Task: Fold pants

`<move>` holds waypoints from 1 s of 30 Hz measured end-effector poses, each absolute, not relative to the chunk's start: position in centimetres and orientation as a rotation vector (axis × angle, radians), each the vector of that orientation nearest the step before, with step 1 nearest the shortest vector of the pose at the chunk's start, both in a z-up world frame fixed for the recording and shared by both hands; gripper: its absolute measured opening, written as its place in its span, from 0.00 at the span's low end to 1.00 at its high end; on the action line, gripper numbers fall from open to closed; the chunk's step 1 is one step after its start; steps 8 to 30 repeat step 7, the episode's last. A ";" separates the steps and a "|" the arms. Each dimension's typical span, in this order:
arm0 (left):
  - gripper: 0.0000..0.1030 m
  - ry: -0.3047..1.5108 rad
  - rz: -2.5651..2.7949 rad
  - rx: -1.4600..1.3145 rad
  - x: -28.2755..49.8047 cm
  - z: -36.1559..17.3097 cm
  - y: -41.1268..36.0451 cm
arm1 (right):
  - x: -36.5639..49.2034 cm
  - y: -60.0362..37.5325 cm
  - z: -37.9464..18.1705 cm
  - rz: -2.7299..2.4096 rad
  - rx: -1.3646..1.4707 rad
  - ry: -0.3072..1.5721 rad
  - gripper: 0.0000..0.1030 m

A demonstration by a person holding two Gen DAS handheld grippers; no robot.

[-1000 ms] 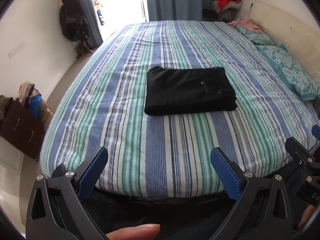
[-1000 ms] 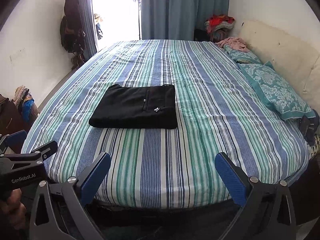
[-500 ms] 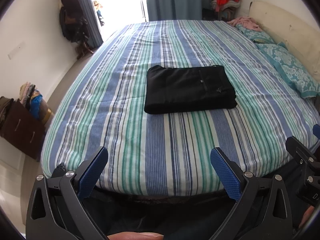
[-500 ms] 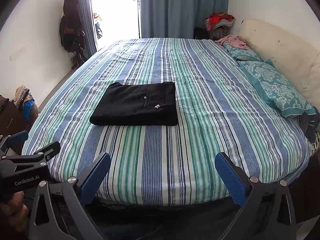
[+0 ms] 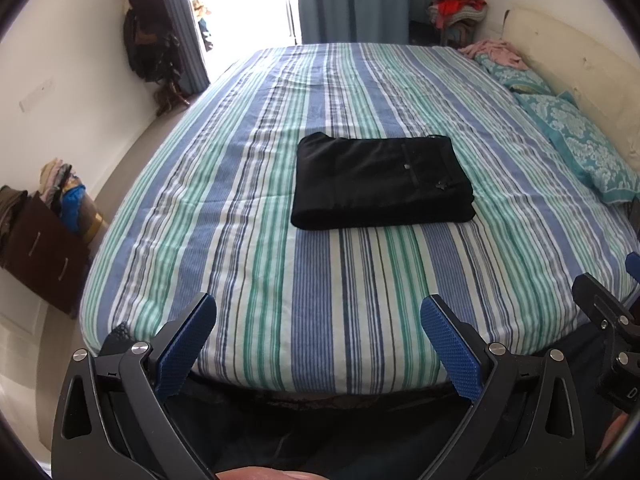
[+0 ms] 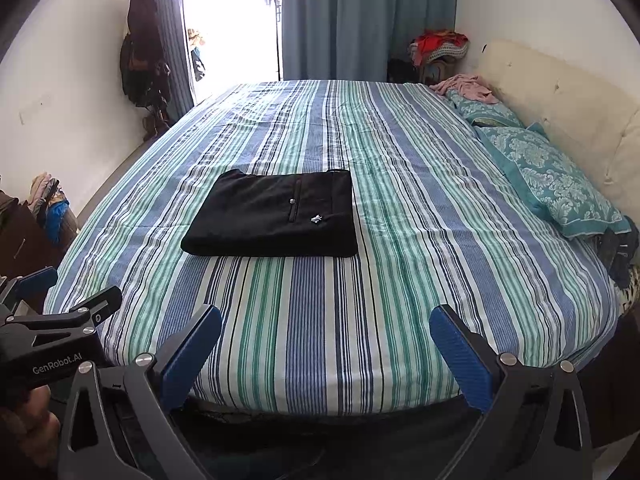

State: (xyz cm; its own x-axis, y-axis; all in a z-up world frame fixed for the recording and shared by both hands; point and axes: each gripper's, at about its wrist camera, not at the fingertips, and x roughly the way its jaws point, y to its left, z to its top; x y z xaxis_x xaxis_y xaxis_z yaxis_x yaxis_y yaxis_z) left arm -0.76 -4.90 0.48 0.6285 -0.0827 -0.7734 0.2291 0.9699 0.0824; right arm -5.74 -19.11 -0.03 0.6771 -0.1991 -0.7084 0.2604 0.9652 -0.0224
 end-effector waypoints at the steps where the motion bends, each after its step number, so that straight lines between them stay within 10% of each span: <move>1: 0.99 0.874 -0.179 0.180 -0.8 0.5 -4.9 | -5.7 -19.1 -0.1 -0.259 0.084 0.786 1.00; 30: 0.99 0.855 -0.182 0.181 -1.0 0.6 -4.9 | -5.8 -19.2 -0.2 -0.258 0.088 0.786 1.00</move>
